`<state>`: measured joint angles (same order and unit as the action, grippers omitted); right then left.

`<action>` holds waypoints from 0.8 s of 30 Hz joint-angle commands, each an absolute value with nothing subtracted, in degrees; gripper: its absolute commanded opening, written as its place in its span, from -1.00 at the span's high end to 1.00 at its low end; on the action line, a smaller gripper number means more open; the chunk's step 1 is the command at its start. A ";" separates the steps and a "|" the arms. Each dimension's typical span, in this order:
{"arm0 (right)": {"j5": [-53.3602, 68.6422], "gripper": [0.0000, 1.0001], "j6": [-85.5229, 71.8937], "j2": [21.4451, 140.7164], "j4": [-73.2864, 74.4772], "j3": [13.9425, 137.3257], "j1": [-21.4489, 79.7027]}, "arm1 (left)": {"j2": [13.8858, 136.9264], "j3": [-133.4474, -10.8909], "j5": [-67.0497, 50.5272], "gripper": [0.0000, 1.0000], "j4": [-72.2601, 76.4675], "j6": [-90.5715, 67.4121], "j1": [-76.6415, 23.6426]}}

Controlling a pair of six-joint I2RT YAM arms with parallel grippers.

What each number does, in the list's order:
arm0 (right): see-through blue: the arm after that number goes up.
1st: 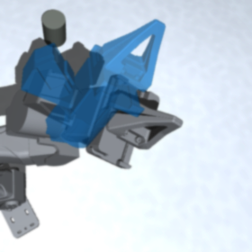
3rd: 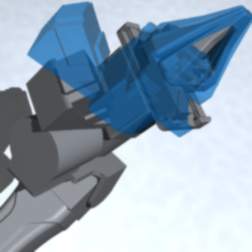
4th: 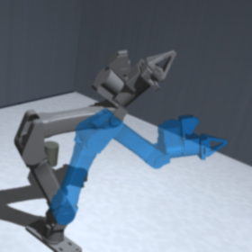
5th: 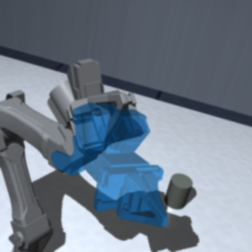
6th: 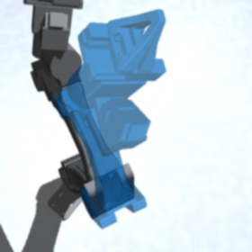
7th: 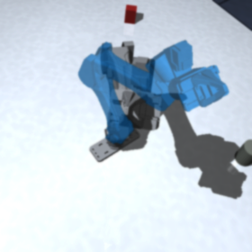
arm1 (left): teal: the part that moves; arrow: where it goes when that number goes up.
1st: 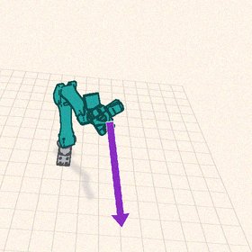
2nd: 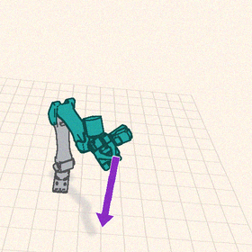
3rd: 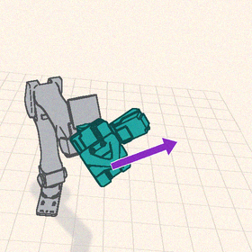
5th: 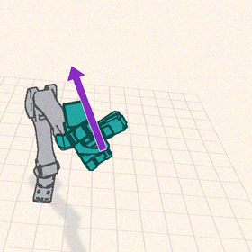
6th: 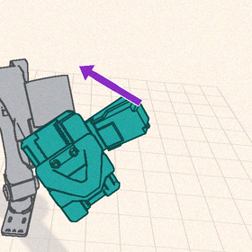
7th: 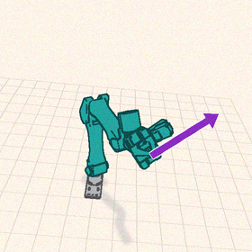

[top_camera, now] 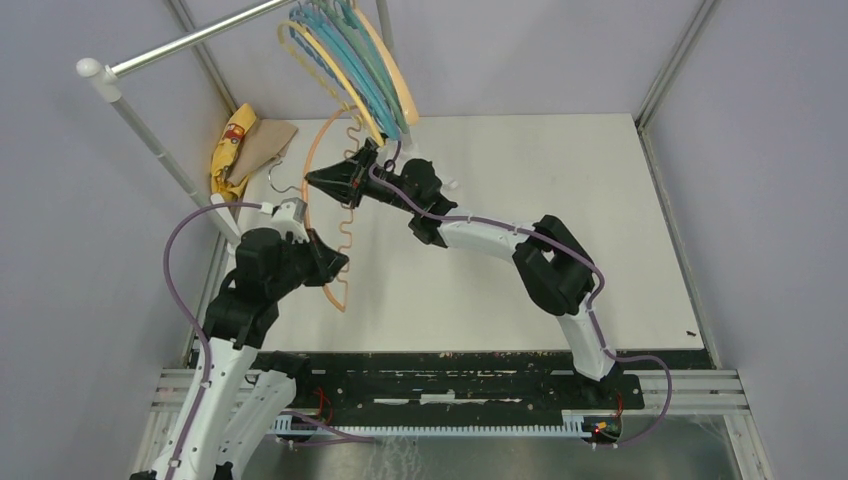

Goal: Organize the hangers

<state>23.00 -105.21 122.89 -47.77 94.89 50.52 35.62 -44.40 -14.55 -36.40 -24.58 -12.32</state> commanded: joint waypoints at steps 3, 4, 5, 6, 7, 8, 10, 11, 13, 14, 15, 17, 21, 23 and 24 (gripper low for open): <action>26.51 -0.10 -106.21 117.00 -52.98 85.74 49.45 | 37.36 -52.83 2.12 0.94 -43.09 -24.25 -11.99; 26.84 -0.26 -105.75 115.85 -52.92 83.55 49.14 | 38.10 -53.98 4.12 0.94 -44.45 -23.62 -11.96; 27.38 -0.34 -105.40 115.03 -52.83 81.63 48.73 | 38.81 -55.17 6.13 0.94 -45.99 -23.27 -12.00; 28.15 -0.41 -105.07 114.26 -52.94 79.81 48.27 | 39.48 -55.91 7.80 0.94 -46.87 -22.96 -11.96; 29.02 -0.52 -104.59 113.41 -52.99 77.88 47.79 | 40.01 -56.48 9.46 0.94 -47.61 -22.68 -11.95; 30.35 -0.64 -103.80 112.48 -52.54 76.21 47.25 | 40.54 -57.10 11.19 0.94 -48.16 -22.59 -11.96; 32.63 -0.79 -100.27 109.90 -49.04 72.22 46.54 | 41.80 -58.47 15.38 0.94 -49.17 -22.89 -11.95; 33.96 -0.81 -97.10 108.35 -45.43 71.09 46.25 | 42.61 -59.39 17.42 0.94 -49.62 -22.86 -11.95; 35.55 -0.84 -88.74 104.68 -35.20 69.29 45.94 | 44.37 -61.44 20.42 0.94 -50.01 -22.60 -11.95; 35.69 -0.85 -83.23 102.56 -28.12 69.12 45.89 | 45.23 -62.55 21.82 0.94 -49.95 -22.38 -11.95; 34.87 -0.87 -76.67 100.52 -19.45 69.67 45.92 | 46.16 -63.63 23.31 0.94 -49.74 -22.02 -11.95; 29.52 -0.92 -62.61 96.21 -0.47 71.56 46.09 | 48.40 -66.10 26.45 0.94 -49.17 -21.30 -11.98; 17.70 -1.00 -45.61 89.54 19.52 71.02 46.14 | 55.20 -72.44 30.03 0.94 -48.01 -19.14 -11.94; 13.95 -1.00 -42.22 86.70 24.08 69.88 46.14 | 57.93 -75.34 32.09 0.94 -47.65 -18.16 -12.02; 12.40 -1.00 -40.60 85.93 25.82 69.54 46.14 | 58.82 -76.39 32.60 0.94 -47.09 -17.73 -12.04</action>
